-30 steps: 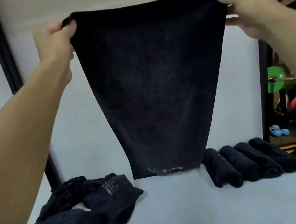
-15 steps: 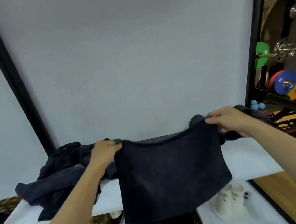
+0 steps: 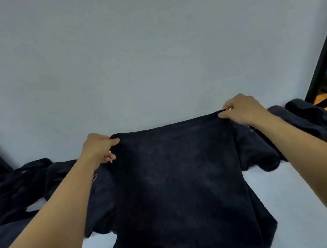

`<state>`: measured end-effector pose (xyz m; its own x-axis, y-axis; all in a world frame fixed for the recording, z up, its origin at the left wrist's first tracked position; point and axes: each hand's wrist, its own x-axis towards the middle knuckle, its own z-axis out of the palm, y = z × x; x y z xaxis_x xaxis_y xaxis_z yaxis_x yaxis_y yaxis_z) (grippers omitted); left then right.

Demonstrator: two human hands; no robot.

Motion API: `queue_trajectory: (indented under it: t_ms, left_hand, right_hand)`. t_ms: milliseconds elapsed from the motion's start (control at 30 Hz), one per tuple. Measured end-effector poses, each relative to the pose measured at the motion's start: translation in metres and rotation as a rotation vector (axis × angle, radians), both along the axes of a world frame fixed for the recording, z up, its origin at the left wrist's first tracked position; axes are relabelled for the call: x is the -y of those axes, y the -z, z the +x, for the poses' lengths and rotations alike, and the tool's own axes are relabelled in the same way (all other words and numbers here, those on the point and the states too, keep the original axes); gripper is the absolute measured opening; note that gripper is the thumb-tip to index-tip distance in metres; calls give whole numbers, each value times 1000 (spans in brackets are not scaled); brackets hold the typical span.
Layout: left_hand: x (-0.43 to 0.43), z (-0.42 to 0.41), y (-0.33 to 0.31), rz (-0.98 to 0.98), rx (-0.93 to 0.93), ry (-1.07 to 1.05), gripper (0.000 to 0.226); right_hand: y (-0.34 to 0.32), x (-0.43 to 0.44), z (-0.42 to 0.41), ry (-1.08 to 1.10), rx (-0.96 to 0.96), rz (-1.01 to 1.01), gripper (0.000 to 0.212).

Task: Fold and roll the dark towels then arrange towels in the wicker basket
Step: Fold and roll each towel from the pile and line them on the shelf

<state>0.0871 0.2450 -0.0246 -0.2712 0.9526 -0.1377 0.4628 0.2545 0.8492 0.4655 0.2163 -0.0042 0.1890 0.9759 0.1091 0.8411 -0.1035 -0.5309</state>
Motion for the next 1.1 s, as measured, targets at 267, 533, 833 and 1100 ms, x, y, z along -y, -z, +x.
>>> queue_trajectory:
  t_ms: [267, 533, 833, 1100]
  left_hand:
    - [-50, 14, 56, -83, 39, -142, 27]
    - [-9, 24, 74, 85, -230, 63, 41]
    - [151, 9, 76, 305, -258, 64, 24]
    - [208, -8, 97, 40, -26, 105, 43]
  right_hand:
    - [83, -72, -26, 99, -97, -104, 16]
    - [97, -26, -39, -117, -61, -128, 53]
    - [93, 126, -20, -5, -8, -232, 38]
    - [100, 202, -20, 7, -231, -270, 25]
